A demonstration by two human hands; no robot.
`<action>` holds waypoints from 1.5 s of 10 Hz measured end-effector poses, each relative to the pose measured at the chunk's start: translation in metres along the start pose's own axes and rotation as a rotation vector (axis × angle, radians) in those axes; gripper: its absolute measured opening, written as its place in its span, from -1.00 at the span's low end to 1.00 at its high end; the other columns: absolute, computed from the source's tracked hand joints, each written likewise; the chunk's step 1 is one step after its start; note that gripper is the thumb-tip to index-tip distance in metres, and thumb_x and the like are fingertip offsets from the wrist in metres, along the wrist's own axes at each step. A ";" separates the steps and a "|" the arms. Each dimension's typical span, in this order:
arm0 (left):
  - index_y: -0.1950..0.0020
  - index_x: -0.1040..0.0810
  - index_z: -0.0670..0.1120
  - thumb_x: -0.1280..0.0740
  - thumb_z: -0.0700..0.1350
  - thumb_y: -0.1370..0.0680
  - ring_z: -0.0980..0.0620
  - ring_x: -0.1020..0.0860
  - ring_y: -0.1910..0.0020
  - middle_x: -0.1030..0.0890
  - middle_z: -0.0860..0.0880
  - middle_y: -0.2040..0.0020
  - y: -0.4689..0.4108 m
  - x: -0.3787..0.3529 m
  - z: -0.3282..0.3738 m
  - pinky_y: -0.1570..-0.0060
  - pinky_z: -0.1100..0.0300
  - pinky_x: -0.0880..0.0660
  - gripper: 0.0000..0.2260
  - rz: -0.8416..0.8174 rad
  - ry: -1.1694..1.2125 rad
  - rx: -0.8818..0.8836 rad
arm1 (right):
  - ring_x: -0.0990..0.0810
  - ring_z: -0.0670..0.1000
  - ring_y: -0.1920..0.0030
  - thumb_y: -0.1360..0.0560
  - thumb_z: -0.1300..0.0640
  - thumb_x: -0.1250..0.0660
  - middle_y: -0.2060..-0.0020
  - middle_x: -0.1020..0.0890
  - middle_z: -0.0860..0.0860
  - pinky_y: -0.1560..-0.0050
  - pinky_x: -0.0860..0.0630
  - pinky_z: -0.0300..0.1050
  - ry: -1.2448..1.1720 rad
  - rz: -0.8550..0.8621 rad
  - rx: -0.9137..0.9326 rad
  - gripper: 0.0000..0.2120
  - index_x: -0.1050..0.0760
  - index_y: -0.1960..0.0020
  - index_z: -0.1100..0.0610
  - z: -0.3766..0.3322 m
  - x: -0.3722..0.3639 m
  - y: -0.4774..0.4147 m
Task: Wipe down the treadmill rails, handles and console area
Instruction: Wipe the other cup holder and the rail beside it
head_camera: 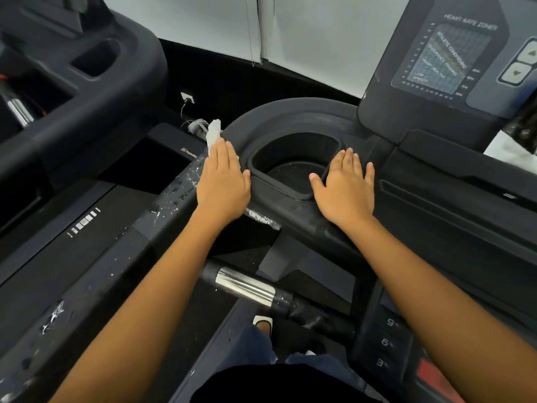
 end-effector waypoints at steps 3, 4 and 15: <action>-0.50 0.04 -0.40 0.01 0.12 -0.65 -0.26 0.01 -0.53 -0.04 -0.36 -0.52 -0.011 0.011 -0.006 -0.51 -0.06 0.05 -0.33 -0.045 0.041 0.106 | 0.04 0.11 -0.56 -0.62 -0.20 0.03 -0.56 -0.01 0.20 -0.52 0.13 0.14 0.031 0.005 0.006 -0.28 0.08 -0.56 0.28 -0.002 -0.002 -0.001; -0.52 0.03 -0.35 0.02 0.16 -0.65 -0.21 -0.05 -0.53 -0.08 -0.30 -0.53 -0.044 0.014 -0.009 -0.51 -0.03 0.00 -0.33 -0.093 0.158 0.115 | 0.03 0.12 -0.56 -0.62 -0.20 0.03 -0.55 -0.02 0.20 -0.52 0.13 0.14 0.034 0.012 0.007 -0.28 0.07 -0.56 0.28 -0.001 -0.002 -0.001; -0.42 -0.40 -0.06 -0.13 -0.20 -0.63 -0.09 -0.58 -0.05 -0.62 -0.14 -0.09 0.051 0.063 0.015 -0.11 0.05 -0.49 -0.65 0.085 0.683 -0.035 | 0.00 0.14 -0.56 -0.55 0.27 -0.20 -0.55 -0.09 0.17 -0.54 0.05 0.15 -0.473 0.128 0.289 -0.43 -0.15 -0.53 0.16 -0.039 0.031 0.011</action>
Point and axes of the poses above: each hand's wrist, its own y-axis away from the middle knuckle, its own x-axis out of the back of the hand, z = x × y, the point moved 7 cm from there along -y, towards the middle knuckle
